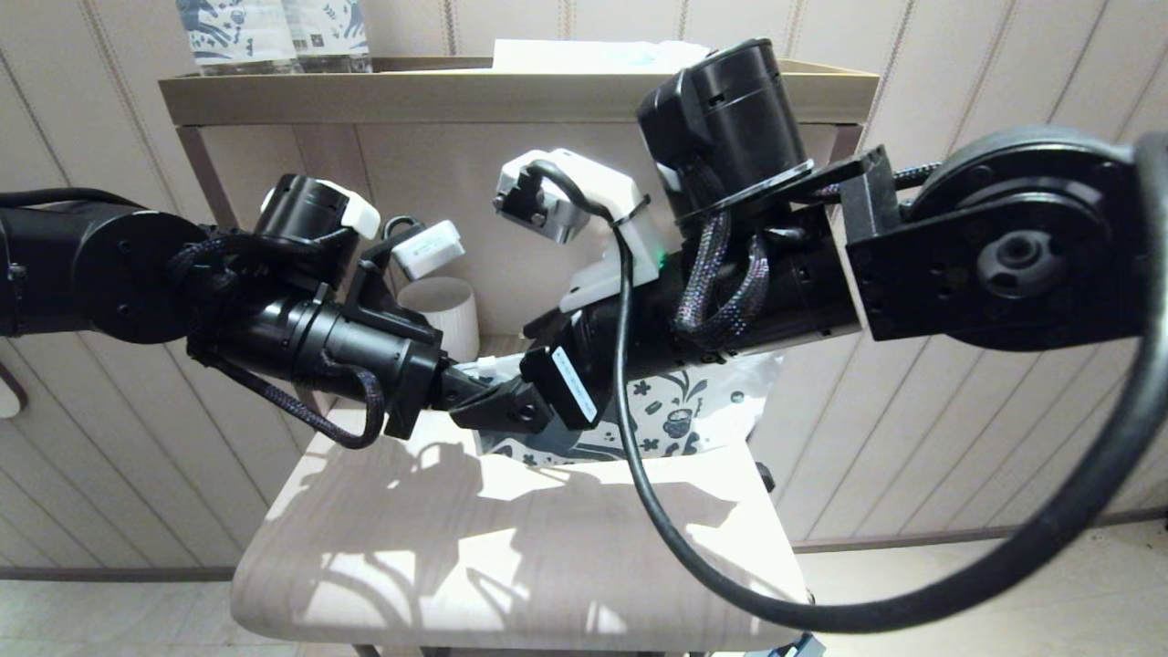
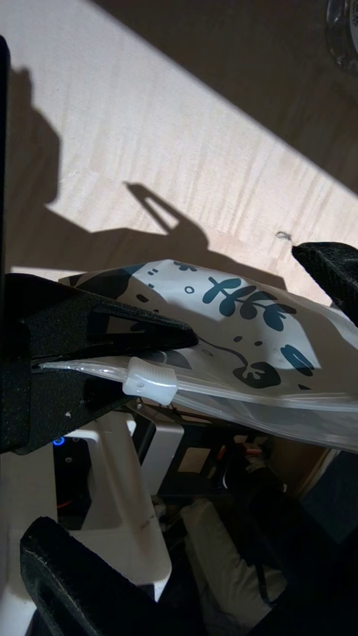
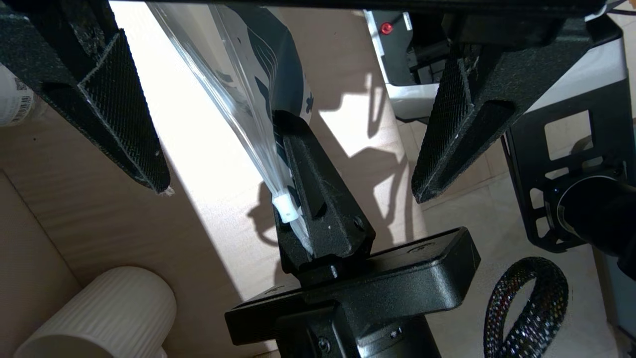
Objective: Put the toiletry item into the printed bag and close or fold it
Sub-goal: Close the strorage bag and place it on the desk
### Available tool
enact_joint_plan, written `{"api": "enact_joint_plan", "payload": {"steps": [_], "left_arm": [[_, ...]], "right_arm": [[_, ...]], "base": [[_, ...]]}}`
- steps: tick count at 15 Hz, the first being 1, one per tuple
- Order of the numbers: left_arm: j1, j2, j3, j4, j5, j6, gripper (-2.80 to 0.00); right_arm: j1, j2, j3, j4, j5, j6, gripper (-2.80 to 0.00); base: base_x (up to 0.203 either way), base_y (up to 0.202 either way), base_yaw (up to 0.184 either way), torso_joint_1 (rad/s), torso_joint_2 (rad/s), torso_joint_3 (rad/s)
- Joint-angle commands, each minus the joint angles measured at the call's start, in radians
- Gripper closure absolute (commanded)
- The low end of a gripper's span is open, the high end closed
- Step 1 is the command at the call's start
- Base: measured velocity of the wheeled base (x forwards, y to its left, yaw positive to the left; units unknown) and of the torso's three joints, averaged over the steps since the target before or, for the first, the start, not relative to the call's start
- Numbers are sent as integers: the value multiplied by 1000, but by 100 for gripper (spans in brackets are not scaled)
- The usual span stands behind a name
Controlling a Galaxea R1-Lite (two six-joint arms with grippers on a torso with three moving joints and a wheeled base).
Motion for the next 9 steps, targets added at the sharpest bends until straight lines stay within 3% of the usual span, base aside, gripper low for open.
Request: {"api": "enact_joint_plan", "payload": {"steps": [1, 9], "left_arm": [[1, 0, 1, 1, -5, 3, 0], [-1, -3, 0, 3, -5, 3, 0]], "right_arm": [[0, -5, -4, 1, 1, -1, -280], [0, 4, -3, 3, -6, -3, -280]], "base": [[0, 0, 0, 0, 0, 0], [0, 0, 0, 0, 0, 0]]}}
